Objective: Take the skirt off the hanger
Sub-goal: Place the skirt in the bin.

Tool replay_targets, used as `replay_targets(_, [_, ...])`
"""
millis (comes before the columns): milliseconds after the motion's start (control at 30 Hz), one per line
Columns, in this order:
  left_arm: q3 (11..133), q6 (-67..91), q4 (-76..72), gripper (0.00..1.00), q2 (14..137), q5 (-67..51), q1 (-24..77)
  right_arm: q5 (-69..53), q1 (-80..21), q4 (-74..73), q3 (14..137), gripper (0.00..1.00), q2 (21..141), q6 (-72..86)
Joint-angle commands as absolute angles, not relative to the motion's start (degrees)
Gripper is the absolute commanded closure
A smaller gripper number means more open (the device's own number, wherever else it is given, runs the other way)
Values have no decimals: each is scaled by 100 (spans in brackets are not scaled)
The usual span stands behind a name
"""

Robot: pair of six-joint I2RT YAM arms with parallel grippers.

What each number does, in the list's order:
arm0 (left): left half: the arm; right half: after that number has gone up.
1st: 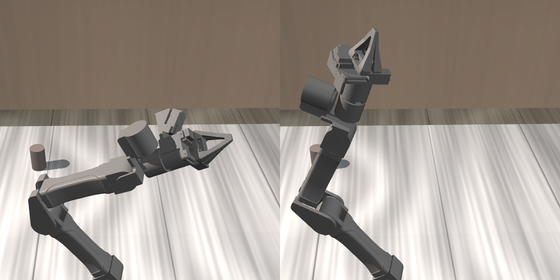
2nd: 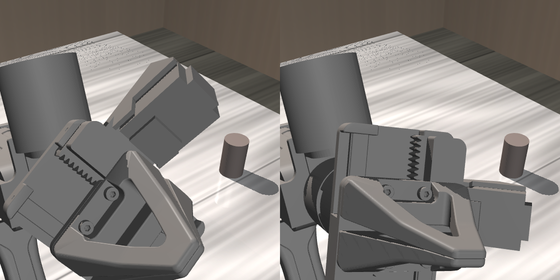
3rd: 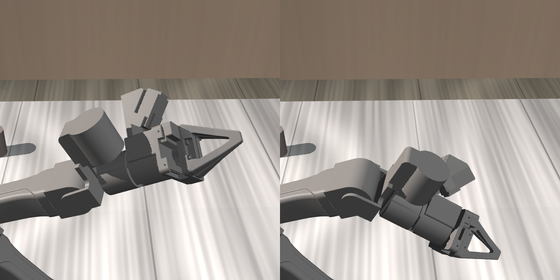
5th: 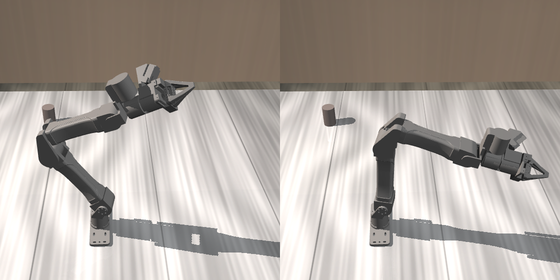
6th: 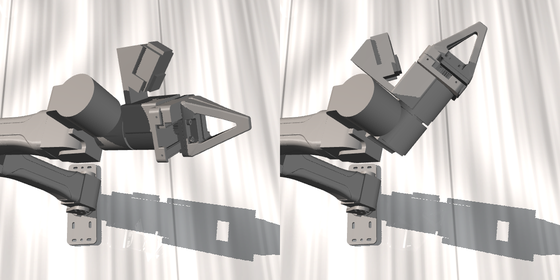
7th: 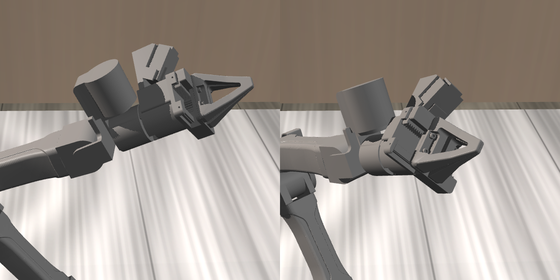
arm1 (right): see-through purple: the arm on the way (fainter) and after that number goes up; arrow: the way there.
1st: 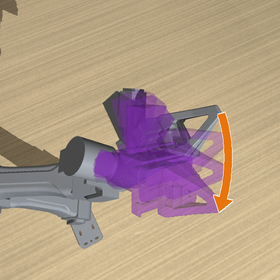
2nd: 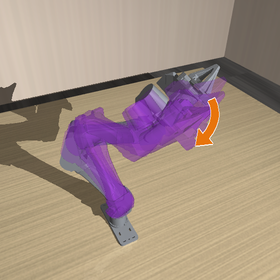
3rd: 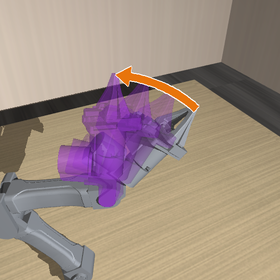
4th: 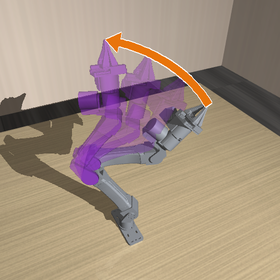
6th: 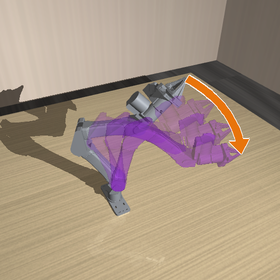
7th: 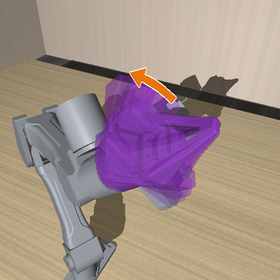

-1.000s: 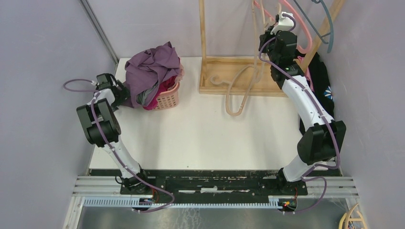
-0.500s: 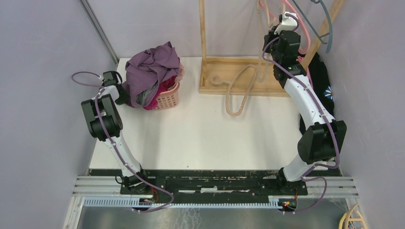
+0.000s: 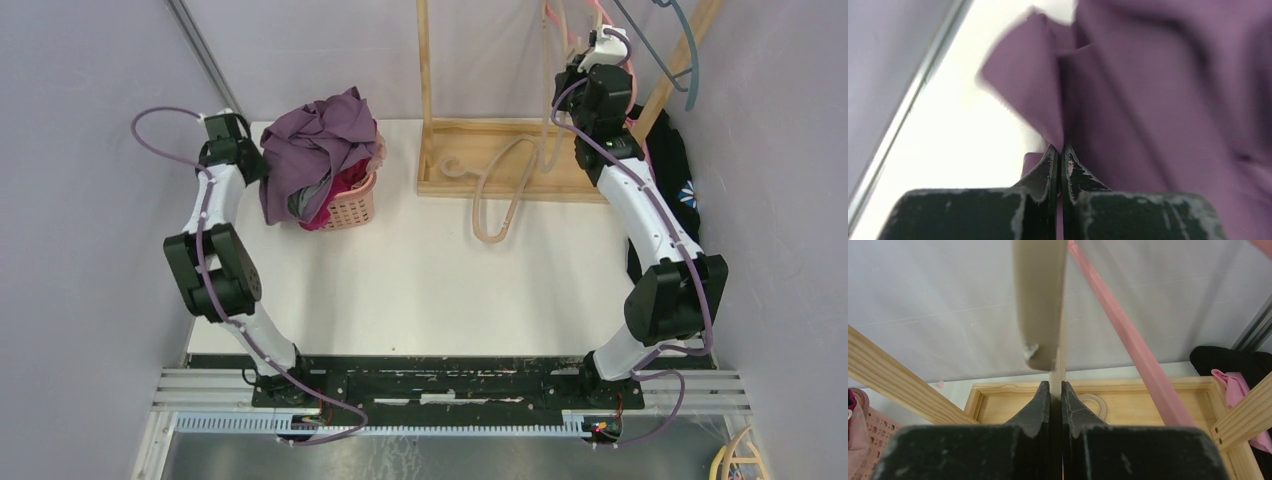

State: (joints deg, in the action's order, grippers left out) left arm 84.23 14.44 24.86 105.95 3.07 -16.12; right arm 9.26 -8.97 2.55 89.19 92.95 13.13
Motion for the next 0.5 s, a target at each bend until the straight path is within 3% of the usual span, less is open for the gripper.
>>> replay_targets(0, [8797,1492,2395,97,9480,10,-1235,958,-879,682,8978,99,9016,1484])
replay_targets(300, [9402,1464,2467,97,9169,358,-62,879,-874,745,9055,99,9078,1753])
replay_targets(467, [10795,1049,2496,97,9562,626,589,907,-879,743,9001,99,9019,1728])
